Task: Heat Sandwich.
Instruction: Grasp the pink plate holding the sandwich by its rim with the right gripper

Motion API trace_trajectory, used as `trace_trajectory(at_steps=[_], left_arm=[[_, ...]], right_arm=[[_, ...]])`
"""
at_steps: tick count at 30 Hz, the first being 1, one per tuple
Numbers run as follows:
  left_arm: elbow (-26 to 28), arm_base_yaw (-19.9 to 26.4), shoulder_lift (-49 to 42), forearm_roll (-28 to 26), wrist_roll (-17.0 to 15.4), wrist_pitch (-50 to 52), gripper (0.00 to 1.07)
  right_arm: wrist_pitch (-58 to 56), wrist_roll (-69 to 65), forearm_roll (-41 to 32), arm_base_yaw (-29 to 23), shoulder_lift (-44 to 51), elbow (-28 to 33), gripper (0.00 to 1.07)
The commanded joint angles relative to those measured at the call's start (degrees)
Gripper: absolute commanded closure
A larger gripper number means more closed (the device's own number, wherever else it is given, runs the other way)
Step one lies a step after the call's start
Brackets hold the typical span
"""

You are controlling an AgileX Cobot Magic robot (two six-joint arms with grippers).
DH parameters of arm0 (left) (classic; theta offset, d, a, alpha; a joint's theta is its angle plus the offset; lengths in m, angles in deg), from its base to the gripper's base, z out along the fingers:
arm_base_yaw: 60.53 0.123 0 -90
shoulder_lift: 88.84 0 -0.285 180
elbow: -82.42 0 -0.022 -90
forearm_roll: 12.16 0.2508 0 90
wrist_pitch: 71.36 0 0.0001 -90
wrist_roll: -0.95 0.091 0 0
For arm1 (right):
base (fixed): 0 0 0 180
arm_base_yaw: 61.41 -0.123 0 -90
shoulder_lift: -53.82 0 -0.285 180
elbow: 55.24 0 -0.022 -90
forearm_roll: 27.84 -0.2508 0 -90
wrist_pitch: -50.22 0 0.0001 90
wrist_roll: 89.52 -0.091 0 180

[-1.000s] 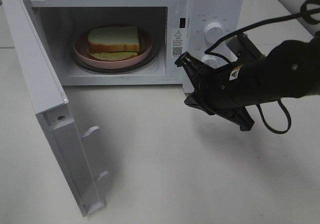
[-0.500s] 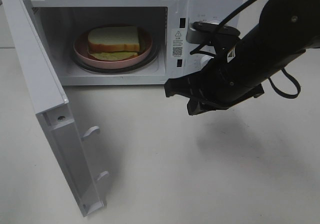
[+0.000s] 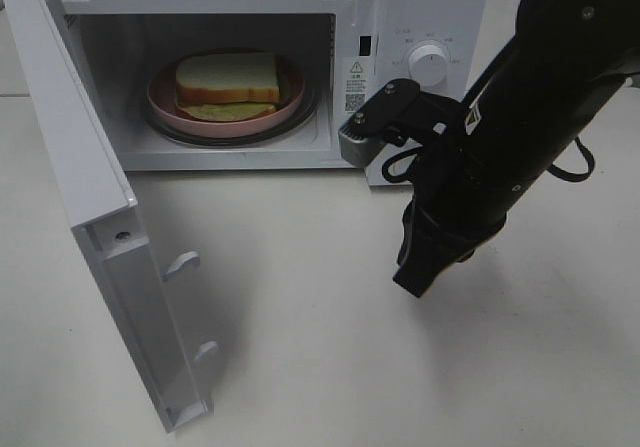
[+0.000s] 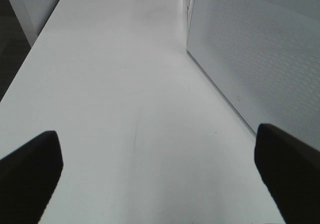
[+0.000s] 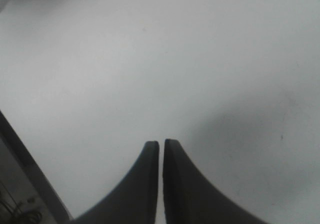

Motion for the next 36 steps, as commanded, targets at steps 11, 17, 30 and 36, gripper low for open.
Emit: trace_trajectory(at_steps=[11,17,30,36], left_arm=[[-0.2,0.2,-0.4,-0.4,0.0,0.5,0.06],[-0.2,0.2,-0.4,-0.4,0.0,0.5,0.06],[-0.2,0.2,-0.4,-0.4,0.0,0.5,0.06],[-0.2,0.2,-0.4,-0.4,0.0,0.5,0.06]], right_arm=[[-3.7,39.4,1.4,0.1,0.5,-0.3,0.99],[-4.5,44.0,8.0,0.1,0.5,-0.3,0.96],[1.9,34.4,11.3,0.1,0.5,-0.3,0.33],[2.8,31.5,12.3,0.1,0.5,-0.3,0.08]])
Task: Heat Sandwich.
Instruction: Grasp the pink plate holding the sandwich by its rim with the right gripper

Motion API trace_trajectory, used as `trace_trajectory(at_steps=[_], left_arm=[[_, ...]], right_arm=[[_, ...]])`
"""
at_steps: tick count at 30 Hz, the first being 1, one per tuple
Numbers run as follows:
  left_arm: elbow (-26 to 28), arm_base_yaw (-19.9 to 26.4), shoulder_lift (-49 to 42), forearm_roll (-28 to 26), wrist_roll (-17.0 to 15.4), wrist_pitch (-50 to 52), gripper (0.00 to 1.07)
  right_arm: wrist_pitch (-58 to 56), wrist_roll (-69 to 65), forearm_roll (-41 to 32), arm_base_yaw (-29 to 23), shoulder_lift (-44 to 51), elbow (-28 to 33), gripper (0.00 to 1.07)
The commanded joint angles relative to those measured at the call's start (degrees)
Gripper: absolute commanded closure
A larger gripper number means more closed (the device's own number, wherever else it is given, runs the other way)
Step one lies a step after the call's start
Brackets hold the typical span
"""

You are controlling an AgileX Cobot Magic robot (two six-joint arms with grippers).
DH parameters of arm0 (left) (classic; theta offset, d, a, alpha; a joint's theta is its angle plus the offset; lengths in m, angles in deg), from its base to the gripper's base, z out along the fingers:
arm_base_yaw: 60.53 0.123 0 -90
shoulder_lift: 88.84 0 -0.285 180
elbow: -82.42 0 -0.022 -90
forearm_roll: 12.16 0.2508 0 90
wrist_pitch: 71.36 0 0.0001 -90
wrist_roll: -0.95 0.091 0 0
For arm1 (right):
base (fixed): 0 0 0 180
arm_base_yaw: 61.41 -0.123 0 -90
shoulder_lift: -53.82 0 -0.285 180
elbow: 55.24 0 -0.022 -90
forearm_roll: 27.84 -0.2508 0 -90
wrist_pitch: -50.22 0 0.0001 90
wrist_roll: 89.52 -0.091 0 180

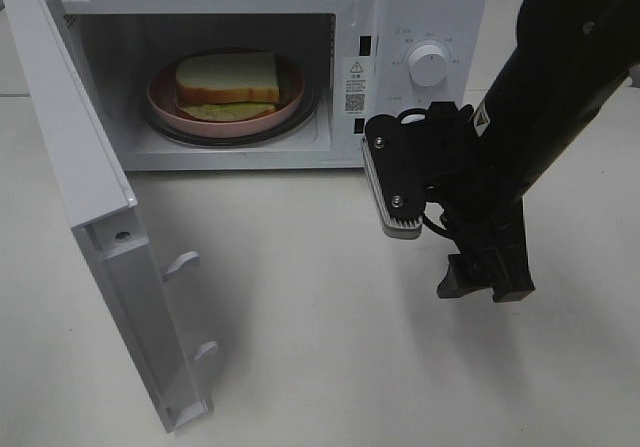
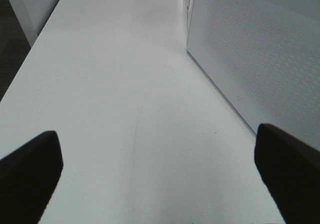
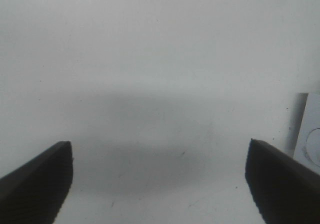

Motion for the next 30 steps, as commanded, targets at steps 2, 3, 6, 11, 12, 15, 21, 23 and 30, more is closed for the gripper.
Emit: trace_trajectory(at_steps=[2,3,6,11,12,15,21,23,30], left_arm=[[-0.2,0.2,-0.4,-0.4,0.0,0.5,0.06],[-0.2,0.2,-0.4,-0.4,0.0,0.5,0.06],[-0.2,0.2,-0.4,-0.4,0.0,0.5,0.06],[-0.2,0.2,-0.4,-0.4,0.0,0.5,0.06],[-0.2,0.2,-0.4,-0.4,0.0,0.5,0.06],[-0.2,0.2,-0.4,-0.4,0.0,0.5,0.06],[-0.2,0.2,-0.4,-0.4,0.0,0.5,0.06],[-0.2,0.2,-0.4,-0.4,0.0,0.5,0.06],[-0.2,0.2,-0.4,-0.4,0.0,0.5,0.06]], right_arm=[[0.3,-1.3,0.6,0.1,0.5,-0.3,0.09],[0.3,-1.3,0.6,0.1,0.5,-0.4,0.10],[-0.1,-1.3,0.7,0.1,0.5,-1.1,0.10],[-1.5,-2.1,0.9,-0.2,0.3,-4.5,0.14],[-1.7,-2.1,1.1,-0.6,0.1,-5.1,0.15],[-2.3,-2.9,3.8,-2.9,-1.3,-8.3,0.17],[-2.2,-4.1,5.3,-5.0,-4.1,-12.6,0.18],[-1.5,-4.8,5.6,-6.1,-6.0,-15.1,0.19],[2.5,-5.4,7.0,-8.1,-9.8,-19.5,0.20]])
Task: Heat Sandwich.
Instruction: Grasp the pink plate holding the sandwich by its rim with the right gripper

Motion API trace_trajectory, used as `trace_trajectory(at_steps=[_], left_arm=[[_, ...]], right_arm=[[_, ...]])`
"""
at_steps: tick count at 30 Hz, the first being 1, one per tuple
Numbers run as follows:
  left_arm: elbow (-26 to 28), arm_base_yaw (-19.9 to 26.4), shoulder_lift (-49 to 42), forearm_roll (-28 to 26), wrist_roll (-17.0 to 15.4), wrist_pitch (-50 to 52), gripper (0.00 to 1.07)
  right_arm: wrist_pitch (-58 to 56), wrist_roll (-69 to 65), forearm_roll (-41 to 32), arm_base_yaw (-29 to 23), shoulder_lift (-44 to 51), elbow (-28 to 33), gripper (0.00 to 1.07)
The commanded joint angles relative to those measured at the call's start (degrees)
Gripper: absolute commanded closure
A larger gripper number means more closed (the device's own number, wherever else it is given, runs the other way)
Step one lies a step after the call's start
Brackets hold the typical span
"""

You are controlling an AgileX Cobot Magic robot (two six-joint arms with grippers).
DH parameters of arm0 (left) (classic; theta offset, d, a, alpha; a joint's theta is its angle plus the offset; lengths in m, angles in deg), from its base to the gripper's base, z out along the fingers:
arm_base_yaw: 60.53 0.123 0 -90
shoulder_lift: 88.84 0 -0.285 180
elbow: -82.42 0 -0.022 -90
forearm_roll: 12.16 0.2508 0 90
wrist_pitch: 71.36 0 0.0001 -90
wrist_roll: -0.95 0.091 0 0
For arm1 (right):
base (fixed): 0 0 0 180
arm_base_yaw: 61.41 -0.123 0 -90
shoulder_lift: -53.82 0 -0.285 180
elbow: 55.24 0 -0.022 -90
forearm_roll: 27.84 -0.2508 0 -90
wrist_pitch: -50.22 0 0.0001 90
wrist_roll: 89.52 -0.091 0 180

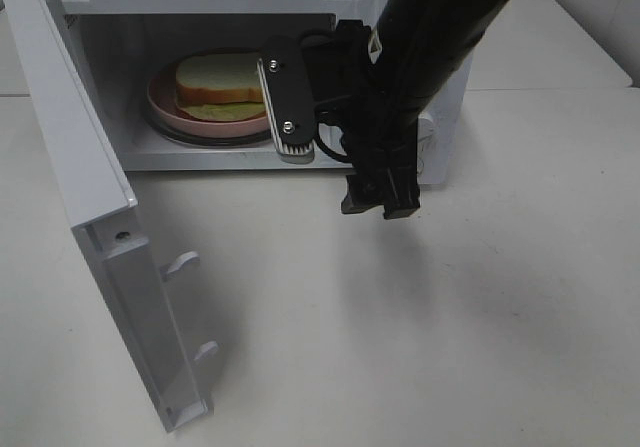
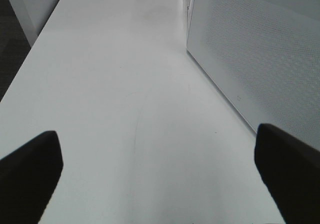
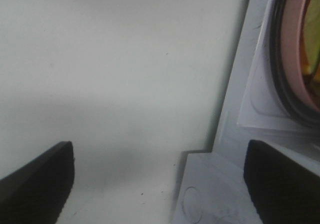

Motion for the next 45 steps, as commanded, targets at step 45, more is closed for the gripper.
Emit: trace_trajectory(at_steps=[45], left_arm=[[-0.2,0.2,-0.4,-0.4,0.0,0.5,0.06]], right_arm=[[6.6,-5.2,2.8,0.2,-31.1,-33.6,0.29]])
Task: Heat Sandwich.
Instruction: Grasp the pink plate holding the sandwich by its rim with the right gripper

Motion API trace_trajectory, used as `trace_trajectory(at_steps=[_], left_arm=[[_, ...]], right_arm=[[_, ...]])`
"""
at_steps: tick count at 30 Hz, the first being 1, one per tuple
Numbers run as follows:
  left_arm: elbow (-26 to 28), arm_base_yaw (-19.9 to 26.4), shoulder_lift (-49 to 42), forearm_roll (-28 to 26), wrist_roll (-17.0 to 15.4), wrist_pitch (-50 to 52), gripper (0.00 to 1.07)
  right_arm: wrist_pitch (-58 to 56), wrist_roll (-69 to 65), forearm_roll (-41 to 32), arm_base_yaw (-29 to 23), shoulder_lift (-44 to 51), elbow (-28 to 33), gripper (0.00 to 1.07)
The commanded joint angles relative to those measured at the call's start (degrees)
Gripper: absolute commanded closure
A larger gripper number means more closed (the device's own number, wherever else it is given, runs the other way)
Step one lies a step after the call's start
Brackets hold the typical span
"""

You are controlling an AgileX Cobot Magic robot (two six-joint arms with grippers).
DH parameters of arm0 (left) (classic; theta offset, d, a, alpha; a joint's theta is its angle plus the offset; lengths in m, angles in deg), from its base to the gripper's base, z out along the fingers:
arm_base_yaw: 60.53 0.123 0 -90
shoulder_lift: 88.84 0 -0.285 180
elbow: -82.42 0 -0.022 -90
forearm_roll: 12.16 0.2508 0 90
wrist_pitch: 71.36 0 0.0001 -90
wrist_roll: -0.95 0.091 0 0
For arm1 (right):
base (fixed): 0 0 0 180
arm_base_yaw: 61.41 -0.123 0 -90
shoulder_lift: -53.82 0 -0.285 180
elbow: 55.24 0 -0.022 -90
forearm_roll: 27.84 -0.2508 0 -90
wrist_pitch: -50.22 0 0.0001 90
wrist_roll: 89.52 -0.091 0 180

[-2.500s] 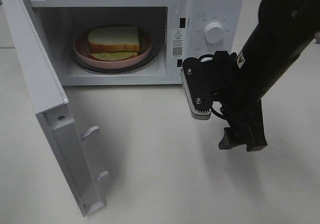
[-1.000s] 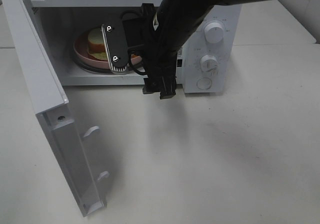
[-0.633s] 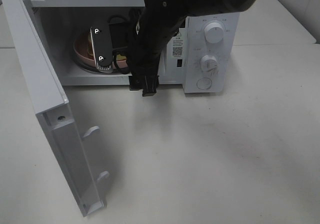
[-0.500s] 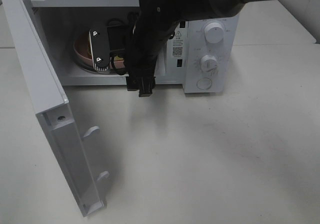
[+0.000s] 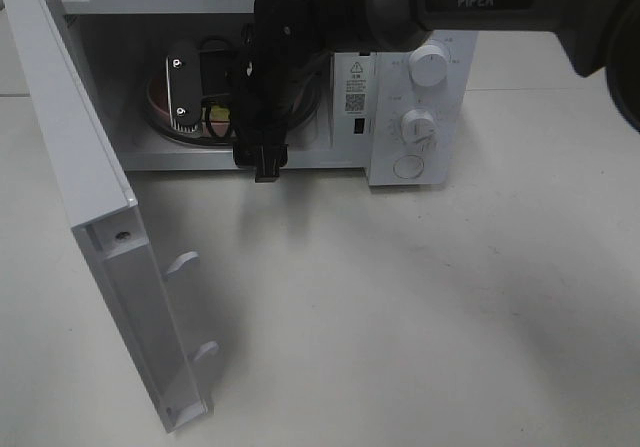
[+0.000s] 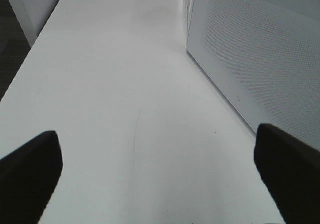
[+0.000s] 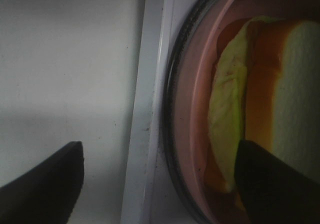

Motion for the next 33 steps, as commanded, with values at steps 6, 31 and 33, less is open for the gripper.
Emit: trace_trajectory(at_steps=[6,31,33], left_arm=[[-0.2,0.2,-0.4,-0.4,0.0,0.5,0.06],[-0.2,0.2,-0.4,-0.4,0.0,0.5,0.06],[-0.2,0.2,-0.4,-0.4,0.0,0.5,0.06]], right_arm=[[-2.4,-1.0,1.3,0.1,-4.4,-7.2,0.30],[-3.3,-3.4,-0.4,-0.2,-12.9,-16.3,0.32],[-3.3,-3.8,-0.3,-0.2,-12.9,-16.3,0.36]])
